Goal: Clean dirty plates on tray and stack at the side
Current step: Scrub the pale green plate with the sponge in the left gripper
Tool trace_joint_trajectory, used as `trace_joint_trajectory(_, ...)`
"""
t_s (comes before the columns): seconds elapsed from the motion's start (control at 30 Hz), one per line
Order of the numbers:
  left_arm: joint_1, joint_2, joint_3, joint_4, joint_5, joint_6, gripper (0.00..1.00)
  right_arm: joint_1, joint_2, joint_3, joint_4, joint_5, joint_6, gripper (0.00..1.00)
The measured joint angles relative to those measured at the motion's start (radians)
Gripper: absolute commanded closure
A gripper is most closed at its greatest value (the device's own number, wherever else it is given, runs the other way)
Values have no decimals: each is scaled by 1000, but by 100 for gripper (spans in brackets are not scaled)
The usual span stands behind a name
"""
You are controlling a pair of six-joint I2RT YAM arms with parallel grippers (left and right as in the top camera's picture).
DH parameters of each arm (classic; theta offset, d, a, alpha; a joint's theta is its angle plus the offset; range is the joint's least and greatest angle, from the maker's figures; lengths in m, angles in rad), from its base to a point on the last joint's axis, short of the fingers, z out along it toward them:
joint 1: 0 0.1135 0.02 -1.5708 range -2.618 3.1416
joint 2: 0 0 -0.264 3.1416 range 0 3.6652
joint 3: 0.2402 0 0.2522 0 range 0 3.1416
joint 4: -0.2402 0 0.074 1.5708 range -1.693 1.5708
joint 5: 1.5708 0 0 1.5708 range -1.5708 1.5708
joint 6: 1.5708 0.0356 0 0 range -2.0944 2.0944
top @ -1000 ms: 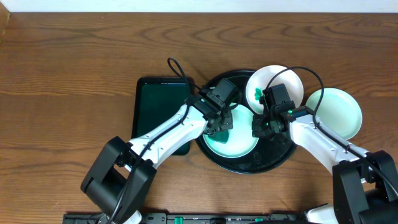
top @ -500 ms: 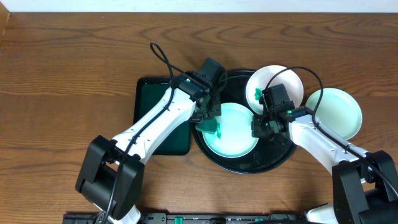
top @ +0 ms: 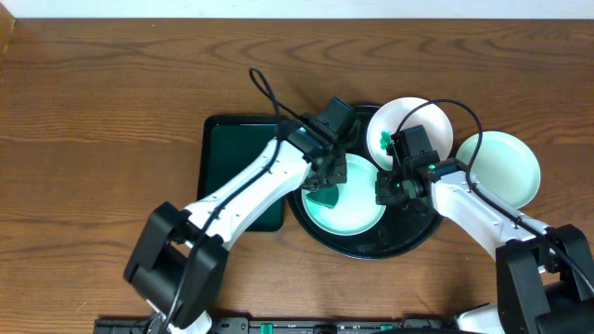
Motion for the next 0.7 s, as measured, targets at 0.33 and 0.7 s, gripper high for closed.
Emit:
trace_joint_trajectory(0.33, -3, 136, -6, 72, -32, -51, 93, 0, 0, 0, 0, 0, 0, 99)
trace_joint_trajectory(0.7, 0, 208, 21, 87, 31, -26, 93, 0, 0, 0, 2, -1, 0, 99)
